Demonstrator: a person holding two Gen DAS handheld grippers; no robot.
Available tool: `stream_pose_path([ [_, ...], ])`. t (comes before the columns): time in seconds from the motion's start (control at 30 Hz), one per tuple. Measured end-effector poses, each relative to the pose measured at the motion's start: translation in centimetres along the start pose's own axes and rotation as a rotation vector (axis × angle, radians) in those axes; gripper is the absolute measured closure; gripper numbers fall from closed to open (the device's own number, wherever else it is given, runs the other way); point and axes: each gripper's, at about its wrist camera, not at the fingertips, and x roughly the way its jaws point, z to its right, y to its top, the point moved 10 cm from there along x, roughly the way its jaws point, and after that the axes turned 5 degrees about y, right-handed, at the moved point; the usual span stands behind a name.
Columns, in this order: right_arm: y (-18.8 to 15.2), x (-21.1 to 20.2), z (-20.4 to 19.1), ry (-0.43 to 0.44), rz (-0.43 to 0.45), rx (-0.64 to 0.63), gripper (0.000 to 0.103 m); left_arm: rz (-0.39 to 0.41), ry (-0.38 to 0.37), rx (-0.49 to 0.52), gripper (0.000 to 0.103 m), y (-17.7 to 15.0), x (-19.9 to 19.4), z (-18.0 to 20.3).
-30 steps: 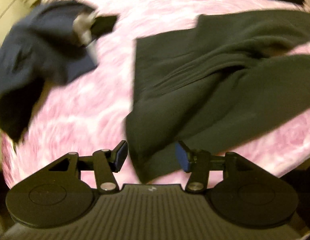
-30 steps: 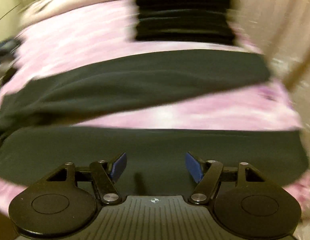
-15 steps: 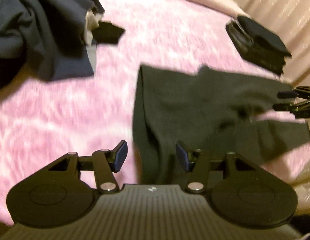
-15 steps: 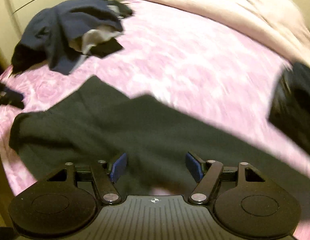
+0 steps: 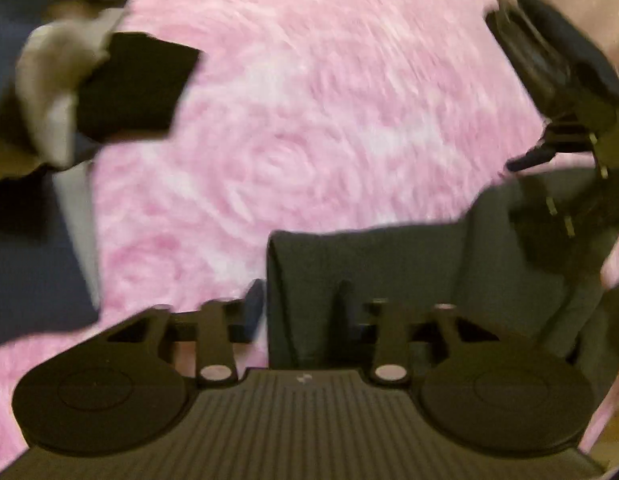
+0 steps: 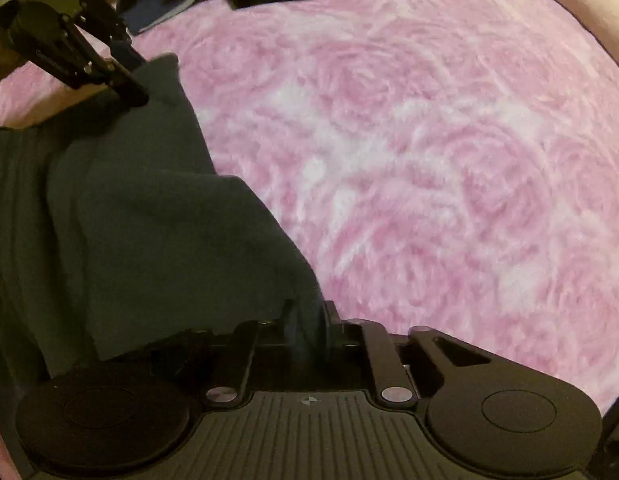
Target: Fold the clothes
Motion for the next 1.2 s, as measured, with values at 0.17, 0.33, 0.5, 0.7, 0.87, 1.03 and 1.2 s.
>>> stream_pose_path([
  [0.17,3.0,-5.0,3.6,-0.082,0.162,0.107,0.101,0.152,0.057,-0.055,0.092,3.1,-4.5,-1.7],
  [0.33,5.1,-4.2,8.0,-0.227,0.236,0.153,0.028,0.171,0.121,-0.141,0.073,6.6,-2.5,-5.1],
  [0.5,2.7,-6.3,4.5,-0.189,0.277,0.217,0.028,0.179,0.185,-0.173,0.067,5.2,-3.5,-6.2],
  [0.7,-4.2,-8.3,-7.0,-0.112,0.237,0.273,0.028,0.116,0.131,-0.106,0.064,-3.8,-8.6,-3.8],
  [0.87,-11.2,-7.5,-14.3,-0.113,0.136,0.372,0.028,0.009,0.024,-0.079,0.06,-13.5,-11.5,-0.1],
  [1.03,-17.3,-6.3,-16.1,-0.156,0.073,0.626,0.028,-0.064,0.009,0.042,0.058,-19.9,-10.4,3.0],
  [1.2,-22.0,-7.2,-17.0,-0.23,0.045,0.815,0.028,-0.047,0.066,0.168,0.075,-21.3,-9.9,3.5],
])
